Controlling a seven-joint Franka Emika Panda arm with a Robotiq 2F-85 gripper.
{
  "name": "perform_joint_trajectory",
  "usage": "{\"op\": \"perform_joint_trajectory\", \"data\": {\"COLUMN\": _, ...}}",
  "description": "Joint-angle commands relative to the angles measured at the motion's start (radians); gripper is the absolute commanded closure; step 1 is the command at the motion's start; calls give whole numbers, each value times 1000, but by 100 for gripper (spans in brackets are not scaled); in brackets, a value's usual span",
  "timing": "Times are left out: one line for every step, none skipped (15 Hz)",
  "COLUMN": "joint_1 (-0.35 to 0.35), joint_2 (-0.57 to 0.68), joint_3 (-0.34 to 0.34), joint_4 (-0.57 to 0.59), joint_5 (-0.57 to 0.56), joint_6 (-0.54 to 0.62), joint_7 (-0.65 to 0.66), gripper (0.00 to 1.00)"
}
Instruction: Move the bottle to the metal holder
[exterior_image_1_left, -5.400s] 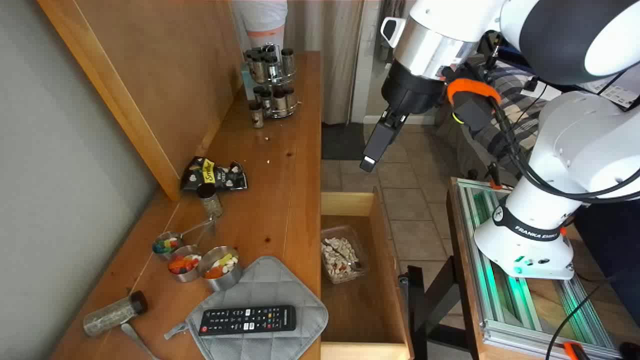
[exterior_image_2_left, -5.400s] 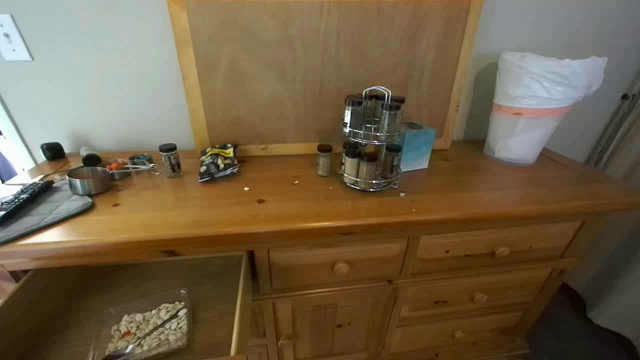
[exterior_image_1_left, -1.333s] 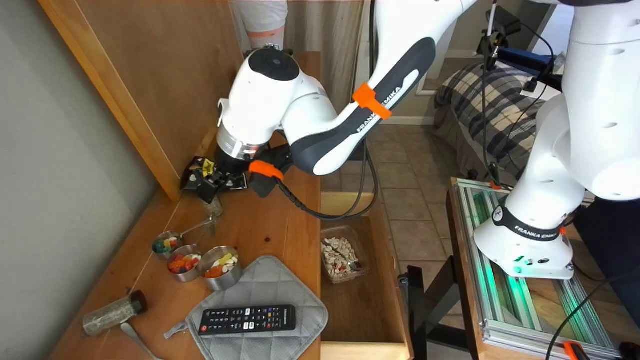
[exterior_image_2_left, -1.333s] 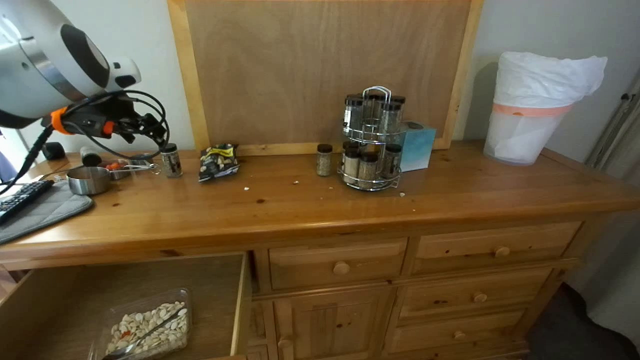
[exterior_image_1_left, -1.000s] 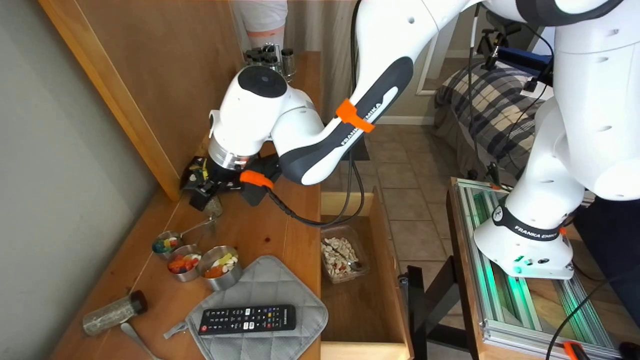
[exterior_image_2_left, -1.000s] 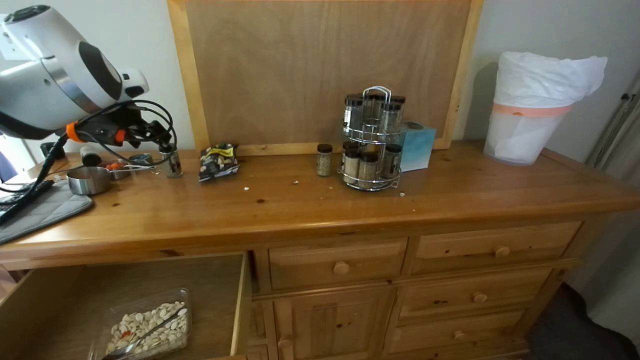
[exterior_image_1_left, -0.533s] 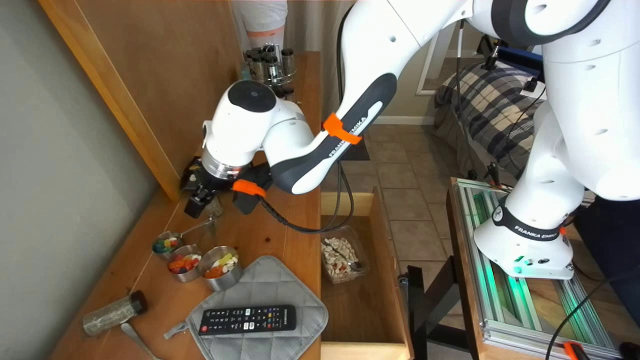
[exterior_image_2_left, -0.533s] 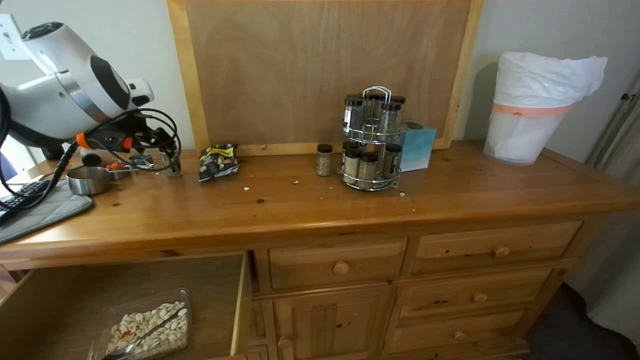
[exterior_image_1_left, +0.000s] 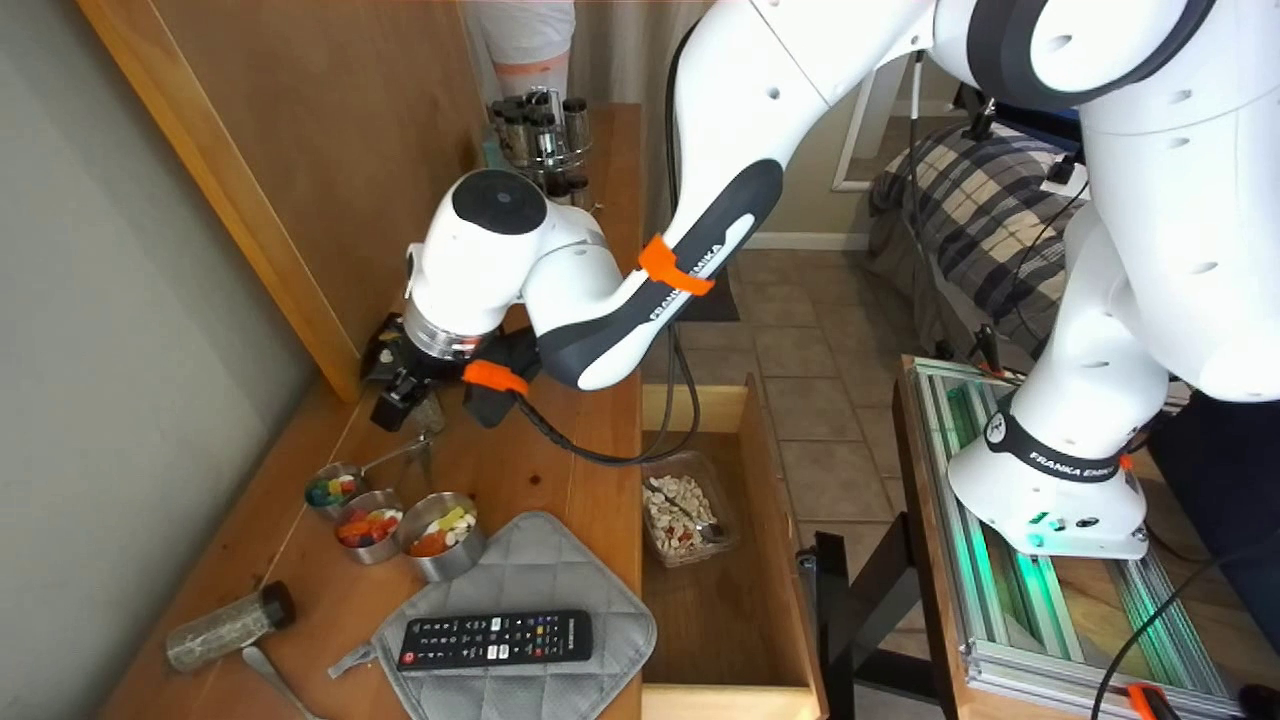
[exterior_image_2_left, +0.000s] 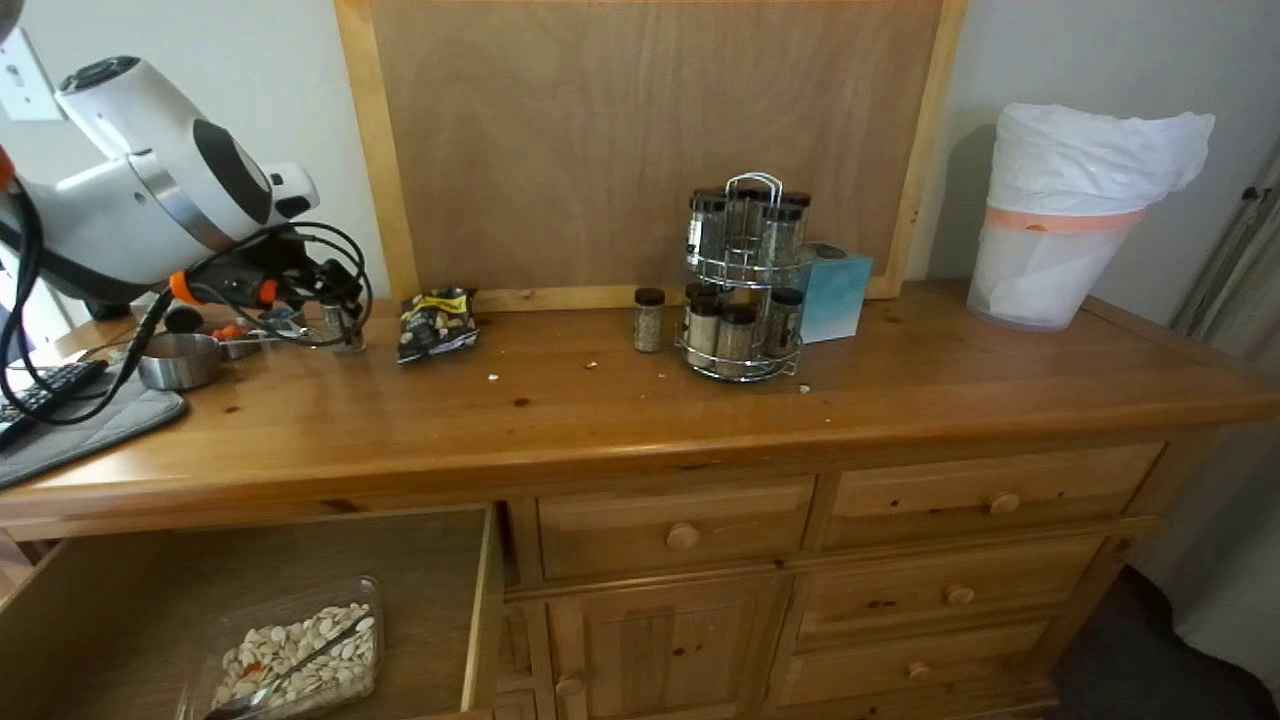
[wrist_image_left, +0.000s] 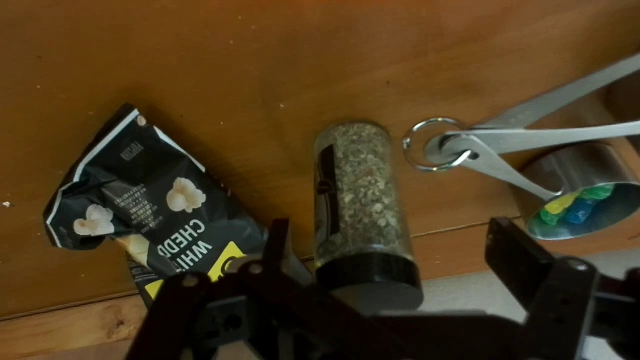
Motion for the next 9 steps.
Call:
{"op": "perform_joint_trajectory", "data": {"joint_1": 34, "joint_2": 17, "joint_3": -33, "joint_4": 30, "joint_5": -13, "joint_6": -12, "joint_7": 42, "gripper": 0}}
{"op": "perform_joint_trajectory", "data": {"joint_1": 37, "joint_2": 18, "joint_3": -39, "joint_4": 30, "joint_5": -11, "joint_6": -10, "joint_7": 48, "gripper": 0}}
{"op": "perform_joint_trajectory", "data": {"joint_1": 44, "joint_2": 19, "joint_3": -48, "joint_4": 30, "joint_5": -13, "joint_6": -8, "joint_7": 56, "gripper": 0}}
{"op": "perform_joint_trajectory", "data": {"joint_1": 50, "joint_2": 21, "joint_3": -56, "joint_4": 31, "joint_5": -13, "joint_6": -4, "joint_7": 67, "gripper": 0}}
{"op": "perform_joint_trajectory", "data": {"joint_1": 60, "joint_2": 22, "joint_3": -71, "joint_4": 33, "joint_5": -18, "joint_6": 0, "joint_7": 83, "gripper": 0}}
{"op": "perform_joint_trajectory", "data": {"joint_1": 64, "joint_2": 23, "joint_3": -78, "joint_4": 34, "joint_5": -16, "joint_6": 4, "joint_7": 93, "gripper": 2}}
{"op": "perform_joint_trajectory", "data": {"joint_1": 70, "joint_2": 25, "joint_3": -87, "joint_4": 35, "joint_5": -14, "joint_6": 8, "joint_7": 104, "gripper": 9}}
{"op": "perform_joint_trajectory", "data": {"joint_1": 74, "joint_2": 28, "joint_3": -92, "joint_4": 36, "joint_5": -12, "joint_6": 9, "joint_7": 112, "gripper": 16}}
{"op": "perform_joint_trajectory", "data": {"joint_1": 78, "joint_2": 31, "joint_3": -98, "joint_4": 38, "joint_5": -11, "joint_6": 10, "joint_7": 119, "gripper": 27}}
